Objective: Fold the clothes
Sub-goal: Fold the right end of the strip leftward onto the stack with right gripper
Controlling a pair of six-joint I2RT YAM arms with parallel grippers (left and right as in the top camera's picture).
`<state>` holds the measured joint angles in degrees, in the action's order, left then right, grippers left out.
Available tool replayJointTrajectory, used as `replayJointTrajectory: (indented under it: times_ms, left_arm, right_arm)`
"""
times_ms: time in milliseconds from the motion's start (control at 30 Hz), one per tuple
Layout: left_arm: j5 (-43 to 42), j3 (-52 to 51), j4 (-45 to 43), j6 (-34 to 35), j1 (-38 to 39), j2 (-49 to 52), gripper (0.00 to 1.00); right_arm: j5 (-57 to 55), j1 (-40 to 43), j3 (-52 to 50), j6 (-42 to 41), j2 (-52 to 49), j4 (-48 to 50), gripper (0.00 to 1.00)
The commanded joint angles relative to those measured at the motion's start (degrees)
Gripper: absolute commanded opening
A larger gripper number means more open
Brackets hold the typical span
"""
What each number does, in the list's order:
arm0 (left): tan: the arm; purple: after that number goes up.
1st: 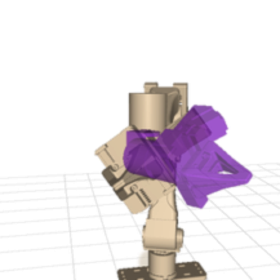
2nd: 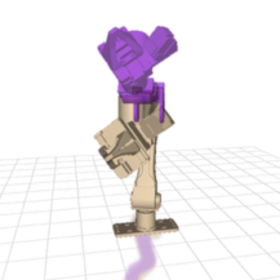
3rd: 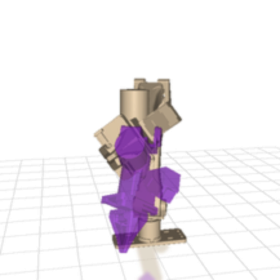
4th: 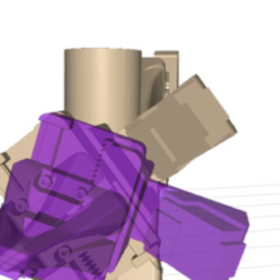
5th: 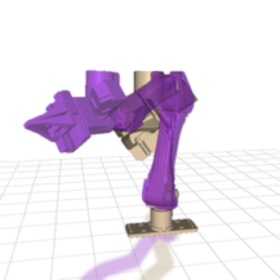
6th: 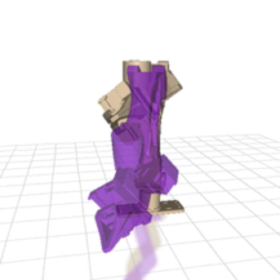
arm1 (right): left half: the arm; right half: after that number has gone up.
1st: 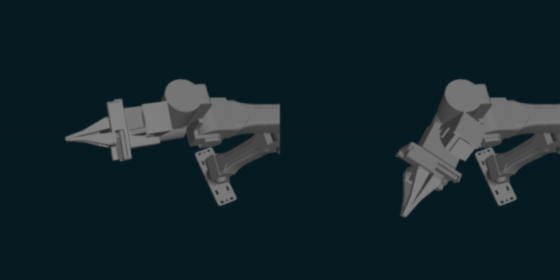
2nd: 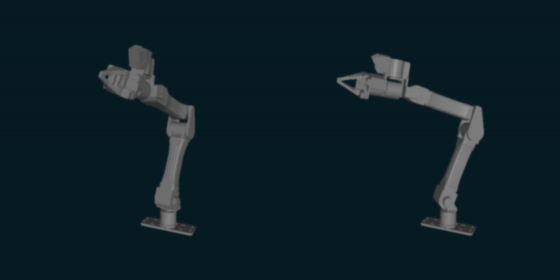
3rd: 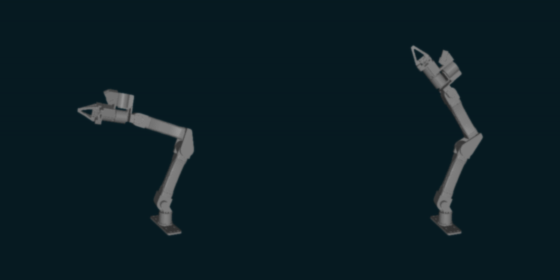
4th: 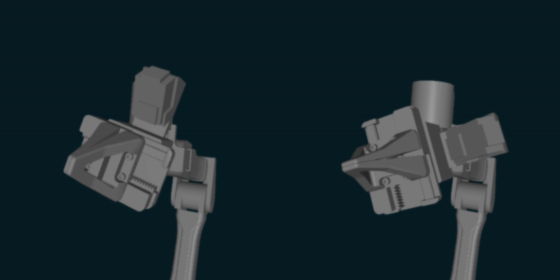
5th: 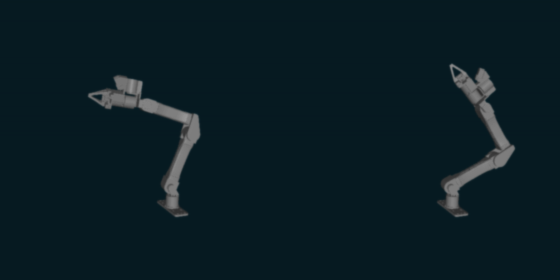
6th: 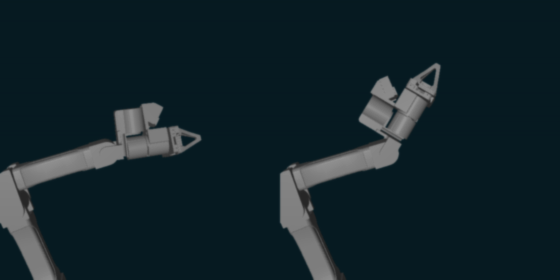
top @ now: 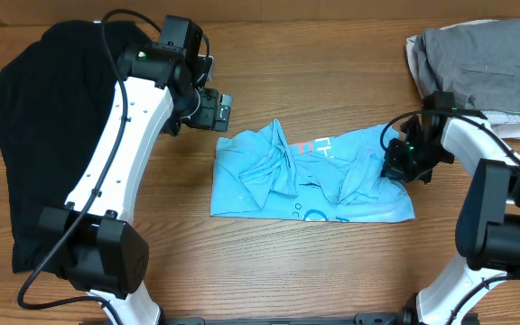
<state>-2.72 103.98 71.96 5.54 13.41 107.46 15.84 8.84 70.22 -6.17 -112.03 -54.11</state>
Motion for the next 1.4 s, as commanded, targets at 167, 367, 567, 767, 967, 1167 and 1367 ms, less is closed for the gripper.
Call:
replayJointTrajectory:
  times_ms: [167, 367, 567, 767, 967, 1167, 1367]
  left_arm:
    - [4.8, 1.3, 0.1, -1.0, -1.7, -1.0, 1.0]
    - [4.8, 1.3, 1.7, -1.0, -6.6, -1.0, 1.0]
    - [4.8, 1.3, 2.6, -1.2, -12.5, -1.0, 1.0]
    - [4.8, 1.3, 2.6, -1.3, -16.5, -1.0, 1.0]
    - [4.8, 1.3, 2.1, -2.8, -17.3, -1.0, 1.0]
    - [4.8, 1.2, 1.2, -2.8, -17.2, -1.0, 1.0]
    - [4.7, 1.2, 0.7, -2.8, -17.3, -0.9, 1.0]
  right_arm:
    - [5.5, 6.1, 8.7, 2.2, -0.5, -8.5, 0.04]
    - [5.5, 5.7, 14.5, 2.2, 2.7, -15.0, 0.04]
    - [7.3, 0.0, 19.5, 1.7, 4.4, -21.0, 0.04]
    - [10.0, -13.3, 20.9, -2.8, 4.4, -18.2, 0.04]
    - [9.9, -28.3, 20.9, -9.5, 4.4, -10.8, 0.04]
    - [6.0, -40.2, 20.9, -15.8, 4.3, -1.3, 0.04]
    - [4.7, -46.9, 20.9, -17.9, 2.6, 5.8, 0.05]
